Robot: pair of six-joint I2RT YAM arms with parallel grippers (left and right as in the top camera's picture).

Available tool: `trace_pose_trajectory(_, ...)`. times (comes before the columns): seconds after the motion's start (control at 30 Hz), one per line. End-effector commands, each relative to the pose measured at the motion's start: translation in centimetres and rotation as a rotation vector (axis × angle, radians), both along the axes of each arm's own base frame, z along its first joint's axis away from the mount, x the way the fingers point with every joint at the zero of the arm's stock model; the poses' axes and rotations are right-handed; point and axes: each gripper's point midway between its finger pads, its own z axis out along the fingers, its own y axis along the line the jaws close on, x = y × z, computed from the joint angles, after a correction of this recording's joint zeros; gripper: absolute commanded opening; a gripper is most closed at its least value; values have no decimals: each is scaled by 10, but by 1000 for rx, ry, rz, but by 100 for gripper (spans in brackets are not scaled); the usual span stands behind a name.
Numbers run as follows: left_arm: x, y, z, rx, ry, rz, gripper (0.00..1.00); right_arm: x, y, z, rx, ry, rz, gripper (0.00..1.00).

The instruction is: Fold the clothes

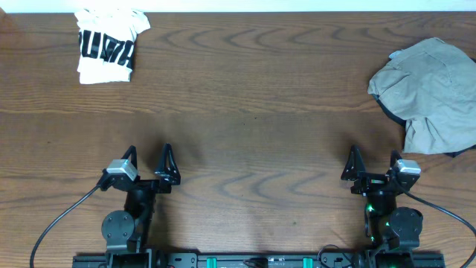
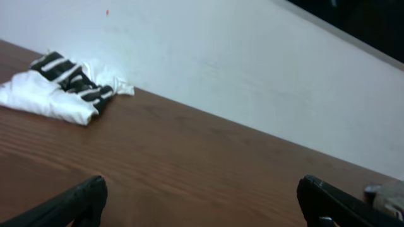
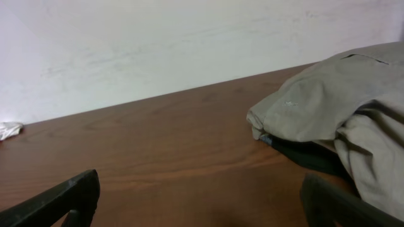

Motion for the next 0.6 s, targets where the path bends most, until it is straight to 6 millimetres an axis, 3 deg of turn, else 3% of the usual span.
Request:
trace_pose_trajectory(0.0,-1,8,3,46,-19,40,98,0,-2,-1,-10,1,-8,99)
trace_pose_trajectory(0.33,-3,21,-42,51,165,109,98,0,-2,-1,-10,1,-8,99)
trace_pose_trajectory(0.57,-3,26,-41,94,161,126,98,0,-2,-1,-10,1,-8,99)
